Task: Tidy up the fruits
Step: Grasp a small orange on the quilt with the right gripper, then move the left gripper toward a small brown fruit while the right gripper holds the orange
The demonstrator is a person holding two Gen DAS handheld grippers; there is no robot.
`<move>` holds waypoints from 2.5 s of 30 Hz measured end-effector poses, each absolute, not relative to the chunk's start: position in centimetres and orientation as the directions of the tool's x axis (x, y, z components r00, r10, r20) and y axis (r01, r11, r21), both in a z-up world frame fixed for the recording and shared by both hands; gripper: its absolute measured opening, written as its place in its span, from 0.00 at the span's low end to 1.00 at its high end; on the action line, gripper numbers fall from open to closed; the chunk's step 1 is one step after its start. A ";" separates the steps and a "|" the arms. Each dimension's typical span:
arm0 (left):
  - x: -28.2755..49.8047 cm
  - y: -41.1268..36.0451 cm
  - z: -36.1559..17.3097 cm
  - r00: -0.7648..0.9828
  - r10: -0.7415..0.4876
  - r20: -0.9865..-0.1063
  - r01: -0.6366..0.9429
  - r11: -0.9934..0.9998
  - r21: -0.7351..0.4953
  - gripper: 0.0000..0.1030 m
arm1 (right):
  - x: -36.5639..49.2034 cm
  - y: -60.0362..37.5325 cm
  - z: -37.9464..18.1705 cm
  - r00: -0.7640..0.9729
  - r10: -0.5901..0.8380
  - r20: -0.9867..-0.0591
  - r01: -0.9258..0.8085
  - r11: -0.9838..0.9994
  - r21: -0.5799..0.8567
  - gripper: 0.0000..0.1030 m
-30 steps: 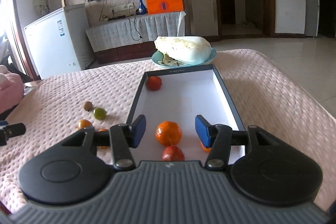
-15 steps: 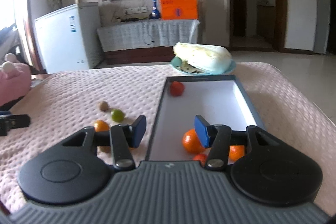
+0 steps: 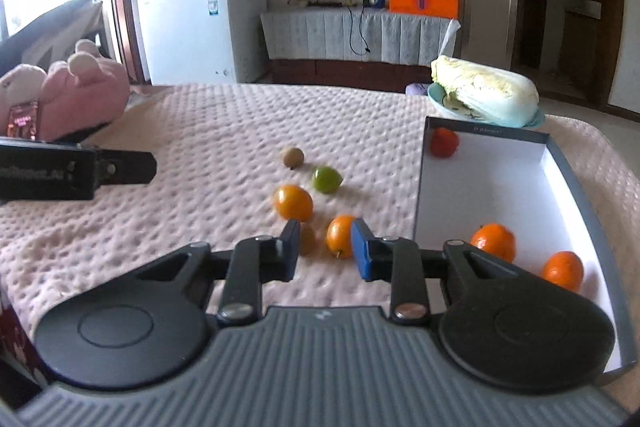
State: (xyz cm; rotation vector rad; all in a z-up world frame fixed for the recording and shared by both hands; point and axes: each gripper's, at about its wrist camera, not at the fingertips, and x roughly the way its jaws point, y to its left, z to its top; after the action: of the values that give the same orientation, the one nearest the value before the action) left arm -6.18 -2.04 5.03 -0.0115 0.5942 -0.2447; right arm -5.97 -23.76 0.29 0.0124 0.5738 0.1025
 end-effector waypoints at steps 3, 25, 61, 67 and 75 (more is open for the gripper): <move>-6.3 -1.9 5.1 0.801 -0.231 -0.552 0.228 0.971 -0.075 0.68 | -5.0 -23.4 -0.4 0.814 0.071 -0.576 -0.064 0.997 0.032 0.31; -5.9 0.0 4.4 0.788 -0.229 -0.572 0.233 0.970 -0.067 0.68 | -0.8 -22.4 -2.7 0.764 -0.069 -0.641 0.050 0.998 -0.047 0.31; -2.6 -12.3 0.4 0.714 -0.283 -0.641 0.321 0.945 -0.060 0.60 | -8.8 -26.7 0.5 0.674 0.296 -0.677 -0.297 0.947 0.118 0.31; -0.5 -13.5 -1.4 0.679 -0.254 -0.689 0.299 0.952 -0.057 0.45 | -8.7 -27.3 0.2 0.668 0.297 -0.682 -0.285 0.949 0.134 0.31; 0.1 -13.3 -2.2 0.654 -0.264 -0.709 0.312 0.948 -0.066 0.26 | -8.2 -26.8 0.4 0.674 0.308 -0.672 -0.296 0.945 0.137 0.31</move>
State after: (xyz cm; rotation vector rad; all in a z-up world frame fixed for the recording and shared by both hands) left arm 0.08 -13.25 -2.24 0.0637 0.7936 -0.3270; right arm -8.17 -26.77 0.37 0.0175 0.7591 0.3396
